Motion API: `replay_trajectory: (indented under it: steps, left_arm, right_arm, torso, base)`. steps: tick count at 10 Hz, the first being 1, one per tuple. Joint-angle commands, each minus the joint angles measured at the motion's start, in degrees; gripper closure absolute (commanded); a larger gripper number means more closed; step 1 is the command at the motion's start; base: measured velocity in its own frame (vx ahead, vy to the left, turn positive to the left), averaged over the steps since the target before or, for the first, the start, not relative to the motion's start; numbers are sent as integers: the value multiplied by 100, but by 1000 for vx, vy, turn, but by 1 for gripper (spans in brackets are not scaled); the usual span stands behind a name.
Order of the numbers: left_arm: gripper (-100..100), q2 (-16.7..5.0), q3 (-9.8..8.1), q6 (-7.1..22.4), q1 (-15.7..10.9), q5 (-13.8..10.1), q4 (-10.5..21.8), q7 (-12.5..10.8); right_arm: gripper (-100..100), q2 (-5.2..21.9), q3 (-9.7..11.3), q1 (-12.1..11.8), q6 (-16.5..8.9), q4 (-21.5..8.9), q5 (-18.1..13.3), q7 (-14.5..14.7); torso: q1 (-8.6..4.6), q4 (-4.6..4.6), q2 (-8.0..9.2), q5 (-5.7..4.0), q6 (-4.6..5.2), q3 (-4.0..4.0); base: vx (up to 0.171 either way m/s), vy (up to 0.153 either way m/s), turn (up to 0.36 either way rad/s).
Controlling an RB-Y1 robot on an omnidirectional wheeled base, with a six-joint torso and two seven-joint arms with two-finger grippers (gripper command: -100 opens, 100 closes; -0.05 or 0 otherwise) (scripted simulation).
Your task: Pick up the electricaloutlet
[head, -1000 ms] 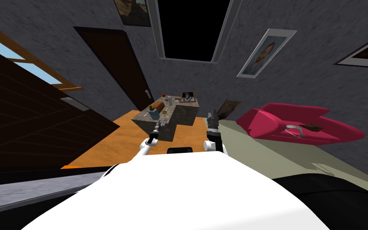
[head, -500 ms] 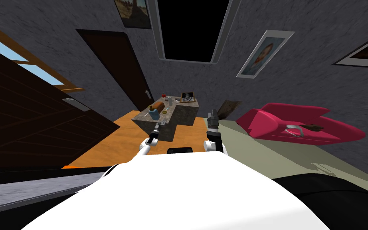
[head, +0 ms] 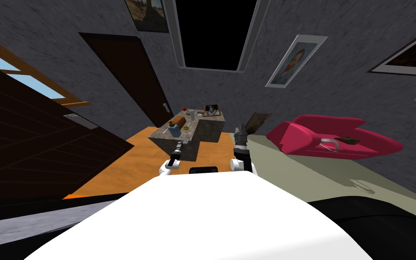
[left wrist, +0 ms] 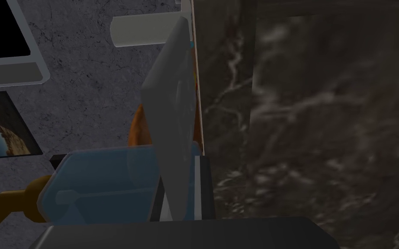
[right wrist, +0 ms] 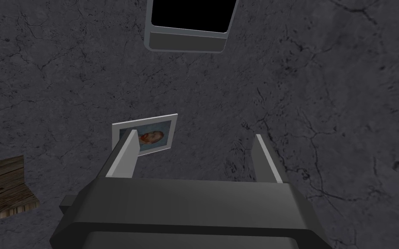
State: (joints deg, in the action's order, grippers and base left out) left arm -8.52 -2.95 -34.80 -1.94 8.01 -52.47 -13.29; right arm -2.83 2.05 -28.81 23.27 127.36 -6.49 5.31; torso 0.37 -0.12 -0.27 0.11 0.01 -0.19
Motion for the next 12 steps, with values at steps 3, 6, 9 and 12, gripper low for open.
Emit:
replay_trajectory:
  steps: [3,6,9,12]
  left_arm:
    - [100,222,182,88,494,-251,-499,440]
    - [100,438,352,188,997,-479,-1109,817]
    - [100,653,521,288,1485,-707,-1665,1215]
    - [100,706,569,327,1658,-761,-1885,1295]
  right_arm:
    - [0,0,0,0,0,0,0,0]
    - [0,0,0,0,0,0,0,0]
    - [0,0,0,0,0,0,0,0]
    - [0,0,0,0,0,0,0,0]
  torso:
    - [-6,-8,7,3,-7,-1]
    - [-7,-16,11,10,-6,-2]
    - [9,-17,9,12,-9,-4]
    - [-6,-21,9,10,-9,-6]
  base:
    - [24,57,-41]
    - [29,60,-53]
    - [35,91,-57]
    - [18,45,-31]
